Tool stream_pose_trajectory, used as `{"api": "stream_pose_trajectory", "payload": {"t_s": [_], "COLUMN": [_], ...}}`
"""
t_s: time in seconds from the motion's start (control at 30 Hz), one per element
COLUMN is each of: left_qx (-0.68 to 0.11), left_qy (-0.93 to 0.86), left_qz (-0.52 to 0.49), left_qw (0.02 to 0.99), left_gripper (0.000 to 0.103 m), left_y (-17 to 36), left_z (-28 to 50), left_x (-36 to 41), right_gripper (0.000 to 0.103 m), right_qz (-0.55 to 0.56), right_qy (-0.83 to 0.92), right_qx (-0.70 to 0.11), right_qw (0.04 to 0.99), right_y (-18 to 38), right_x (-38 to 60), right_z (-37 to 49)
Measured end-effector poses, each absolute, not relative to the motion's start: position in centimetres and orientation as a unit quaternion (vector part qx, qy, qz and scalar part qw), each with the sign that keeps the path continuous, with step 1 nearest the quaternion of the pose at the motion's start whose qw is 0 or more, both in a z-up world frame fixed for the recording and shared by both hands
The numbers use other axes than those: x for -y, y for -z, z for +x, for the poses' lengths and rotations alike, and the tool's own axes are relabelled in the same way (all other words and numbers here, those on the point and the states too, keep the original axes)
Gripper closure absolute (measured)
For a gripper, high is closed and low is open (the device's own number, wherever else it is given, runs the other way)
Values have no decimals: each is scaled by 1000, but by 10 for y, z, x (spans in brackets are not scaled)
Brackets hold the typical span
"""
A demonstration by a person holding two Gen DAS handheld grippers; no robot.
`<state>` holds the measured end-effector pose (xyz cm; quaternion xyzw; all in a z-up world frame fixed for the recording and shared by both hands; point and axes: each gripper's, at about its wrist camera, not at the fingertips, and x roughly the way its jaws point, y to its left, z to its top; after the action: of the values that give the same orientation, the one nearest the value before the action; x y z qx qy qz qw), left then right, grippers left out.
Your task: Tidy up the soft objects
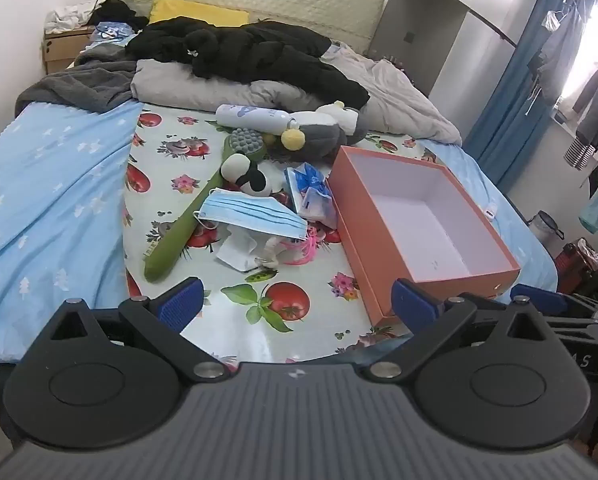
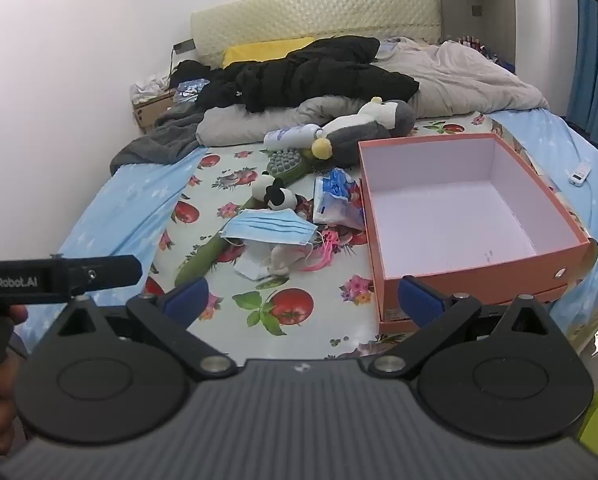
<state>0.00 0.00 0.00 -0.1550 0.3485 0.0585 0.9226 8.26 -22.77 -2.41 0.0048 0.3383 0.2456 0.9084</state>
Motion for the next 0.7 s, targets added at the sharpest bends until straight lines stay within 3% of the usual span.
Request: {"api": "stream_pose_trajectory", "payload": {"t_s": [0.7], "left_qx": [-353], "left_qy": [-57], "left_qz": [-165], "left_qw": [919], "left_gripper": [1], "left_y": [5], "left_z": [2], "left_x": [-4], "right_gripper": [0], "right_qz": [8], "right_qy": [-243], "right_qx": [-334], "right_qw": [911], "right_y": [24], "right_x": [223], "right_z": [83]}}
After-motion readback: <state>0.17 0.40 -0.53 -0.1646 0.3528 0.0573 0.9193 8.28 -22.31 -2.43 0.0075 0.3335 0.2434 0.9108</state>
